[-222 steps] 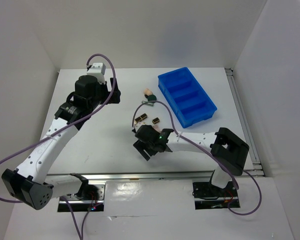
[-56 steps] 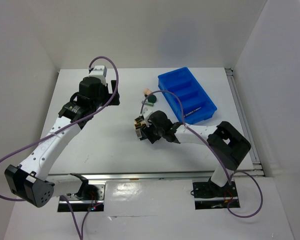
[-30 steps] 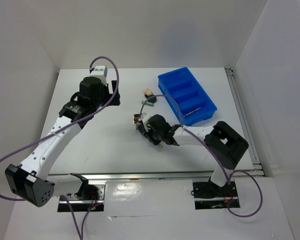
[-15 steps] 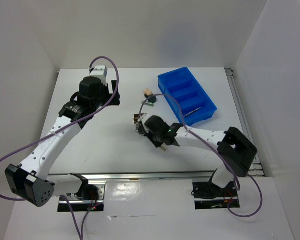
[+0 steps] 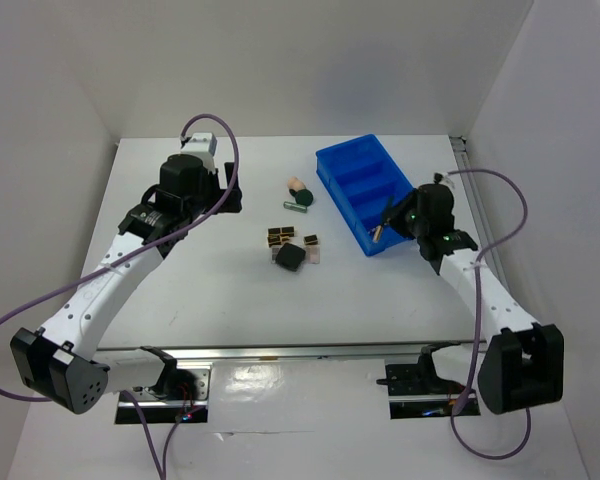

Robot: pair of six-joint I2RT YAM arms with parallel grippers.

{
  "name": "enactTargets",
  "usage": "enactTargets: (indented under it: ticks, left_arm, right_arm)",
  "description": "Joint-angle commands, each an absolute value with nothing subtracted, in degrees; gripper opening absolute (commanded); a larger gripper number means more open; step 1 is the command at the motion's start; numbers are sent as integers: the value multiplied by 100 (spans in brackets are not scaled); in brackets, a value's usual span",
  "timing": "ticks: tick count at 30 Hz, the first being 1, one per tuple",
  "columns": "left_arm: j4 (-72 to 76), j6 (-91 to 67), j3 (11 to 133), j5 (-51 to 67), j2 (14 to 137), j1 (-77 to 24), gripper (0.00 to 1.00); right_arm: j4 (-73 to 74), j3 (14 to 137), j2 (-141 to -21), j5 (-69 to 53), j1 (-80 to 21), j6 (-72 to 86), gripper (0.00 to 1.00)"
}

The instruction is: Organize the makeup

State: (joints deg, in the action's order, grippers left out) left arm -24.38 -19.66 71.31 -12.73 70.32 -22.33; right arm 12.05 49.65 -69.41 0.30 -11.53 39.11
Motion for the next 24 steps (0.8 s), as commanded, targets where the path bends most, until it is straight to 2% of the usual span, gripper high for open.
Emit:
enactTargets:
  ticks: [1,4,13,19,22,23,24]
  left_arm:
    - [-2276,-1934,7110,-1257,6943,-2241,100]
    - [-2276,-1934,7110,-1205,6943,-2241,100]
    - [-2276,-1986,7110,-1151,6996,-2241,100]
    - [-2329,-1934,7216,-1204,7049,-2241,100]
    - [-2329,-1934,7216,-1204,7049,-2241,100]
    - [-2329,-1934,7216,-1204,7049,-2241,100]
    - [-2329,-1934,7216,-1204,7049,-2241,100]
  right_arm:
    - [213,4423,-6391,-342,-696,5369,0]
    - [368,4455,-6442,-256,-361,5668,0]
    - [89,4025,-6442,702,-360,7012,4]
    - [35,3955,-6653,966,-360,7242,4]
    - [-157,3833,-6653,1028,-360,7242,14]
    - [-228,3832,-6706,1028,-360,7242,20]
    - [-281,3832,-6706,1028,-360,7242,32]
